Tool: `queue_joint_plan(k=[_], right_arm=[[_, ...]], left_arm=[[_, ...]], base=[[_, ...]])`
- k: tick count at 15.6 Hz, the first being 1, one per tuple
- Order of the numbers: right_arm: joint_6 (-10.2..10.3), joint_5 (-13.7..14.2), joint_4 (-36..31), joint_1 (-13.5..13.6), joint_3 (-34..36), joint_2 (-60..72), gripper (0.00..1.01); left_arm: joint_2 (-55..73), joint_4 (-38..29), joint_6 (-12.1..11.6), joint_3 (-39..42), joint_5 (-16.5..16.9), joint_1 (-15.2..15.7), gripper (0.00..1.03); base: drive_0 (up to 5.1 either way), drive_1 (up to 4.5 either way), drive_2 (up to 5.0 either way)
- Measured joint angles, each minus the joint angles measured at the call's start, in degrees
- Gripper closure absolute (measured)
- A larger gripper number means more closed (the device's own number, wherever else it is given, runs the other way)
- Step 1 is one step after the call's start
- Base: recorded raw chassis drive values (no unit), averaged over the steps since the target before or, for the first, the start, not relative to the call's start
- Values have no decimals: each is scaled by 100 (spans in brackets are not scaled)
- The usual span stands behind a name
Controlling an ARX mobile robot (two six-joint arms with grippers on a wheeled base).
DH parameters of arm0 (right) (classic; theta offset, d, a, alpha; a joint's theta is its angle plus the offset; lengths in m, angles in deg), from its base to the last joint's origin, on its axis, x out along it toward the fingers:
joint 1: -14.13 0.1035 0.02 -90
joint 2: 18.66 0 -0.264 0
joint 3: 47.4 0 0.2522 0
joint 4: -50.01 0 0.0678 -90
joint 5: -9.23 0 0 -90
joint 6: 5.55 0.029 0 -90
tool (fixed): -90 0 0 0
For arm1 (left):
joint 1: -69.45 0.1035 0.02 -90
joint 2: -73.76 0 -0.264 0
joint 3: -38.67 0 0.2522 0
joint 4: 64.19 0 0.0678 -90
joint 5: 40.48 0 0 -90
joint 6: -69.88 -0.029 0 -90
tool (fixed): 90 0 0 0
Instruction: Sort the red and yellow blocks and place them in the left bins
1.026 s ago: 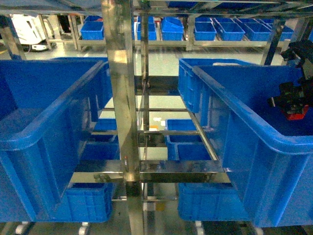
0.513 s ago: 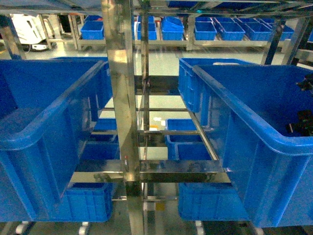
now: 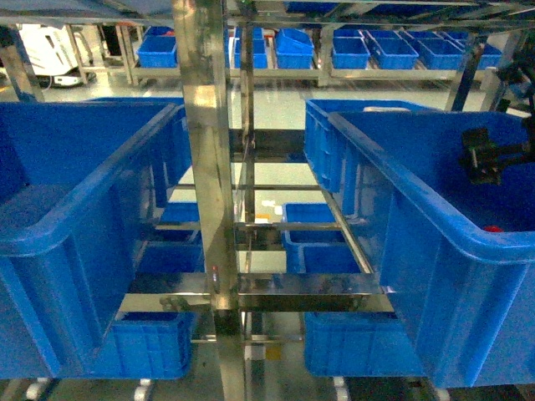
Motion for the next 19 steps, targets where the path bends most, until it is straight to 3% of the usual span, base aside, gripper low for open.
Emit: queue_joint_plan(k=[2,5,10,14,16,17,18,19], right_arm=[[166,-118,92,216,140,-457,3],[463,-402,-20,350,1327,-1609,3],[1202,-444,551,260,2881,-3945,3],[1412,-638,1672,81,3814,-5893,3],[1626,-660,1547,92,3919,-6347,3],[1624,-496,946,142,4076,-6380,6],[1384,208,-708,181,4835,-6542,20],[1270,402,-1523,197,5464,-6749,33]], left_arm=[[0,0,0,0,0,0,75],[0,0,0,0,-2,0,75],[-2,0,0,0,-2,0,75],[0,0,0,0,0,0,76],[0,0,0,0,-2,0,76],[0,-4,0,0,2,0,76],[0,0,0,0,11,-2,76],[0,4,0,0,-4,0,76]], base=[[0,0,0],[0,0,0],[0,0,0],[0,0,0],[0,0,0],[0,0,0],[0,0,0],[0,0,0]])
